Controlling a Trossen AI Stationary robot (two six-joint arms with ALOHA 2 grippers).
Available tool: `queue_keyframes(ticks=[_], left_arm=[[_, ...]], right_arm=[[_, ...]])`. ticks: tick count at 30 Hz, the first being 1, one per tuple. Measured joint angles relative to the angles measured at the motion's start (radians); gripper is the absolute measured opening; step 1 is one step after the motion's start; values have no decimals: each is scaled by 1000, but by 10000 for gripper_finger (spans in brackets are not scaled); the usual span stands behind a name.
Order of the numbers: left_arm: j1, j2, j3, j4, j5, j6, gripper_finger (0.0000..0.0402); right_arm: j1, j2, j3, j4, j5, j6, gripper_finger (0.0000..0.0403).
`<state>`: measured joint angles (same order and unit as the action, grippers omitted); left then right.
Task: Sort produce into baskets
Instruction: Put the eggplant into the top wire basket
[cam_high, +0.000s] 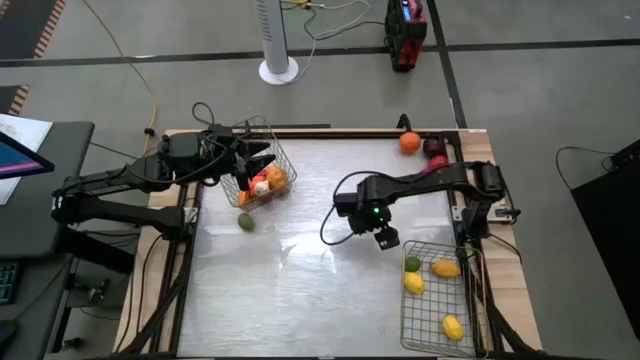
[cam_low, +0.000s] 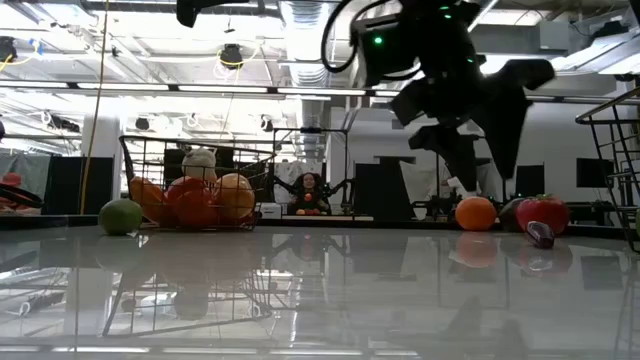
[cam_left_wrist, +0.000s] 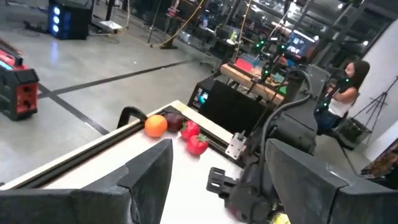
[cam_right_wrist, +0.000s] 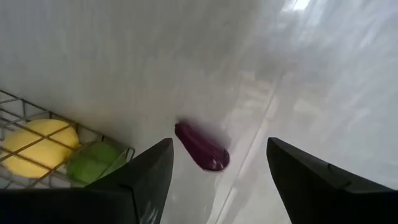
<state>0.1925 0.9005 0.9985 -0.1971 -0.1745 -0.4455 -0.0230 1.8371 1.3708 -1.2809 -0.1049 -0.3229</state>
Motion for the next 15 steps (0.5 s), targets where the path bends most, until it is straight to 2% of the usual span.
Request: queue_keyframes(ticks=[4,13,15], left_arm=[[0,0,0,0,-19,8,245],[0,0,0,0,-33,9,245],[0,0,0,0,-41,17,245]], right_arm=[[18,-21,-56,28,0,42,284],[25,-17,-84,-16,-5,354,284],[11,-9,-84,-22,-42,421,284]])
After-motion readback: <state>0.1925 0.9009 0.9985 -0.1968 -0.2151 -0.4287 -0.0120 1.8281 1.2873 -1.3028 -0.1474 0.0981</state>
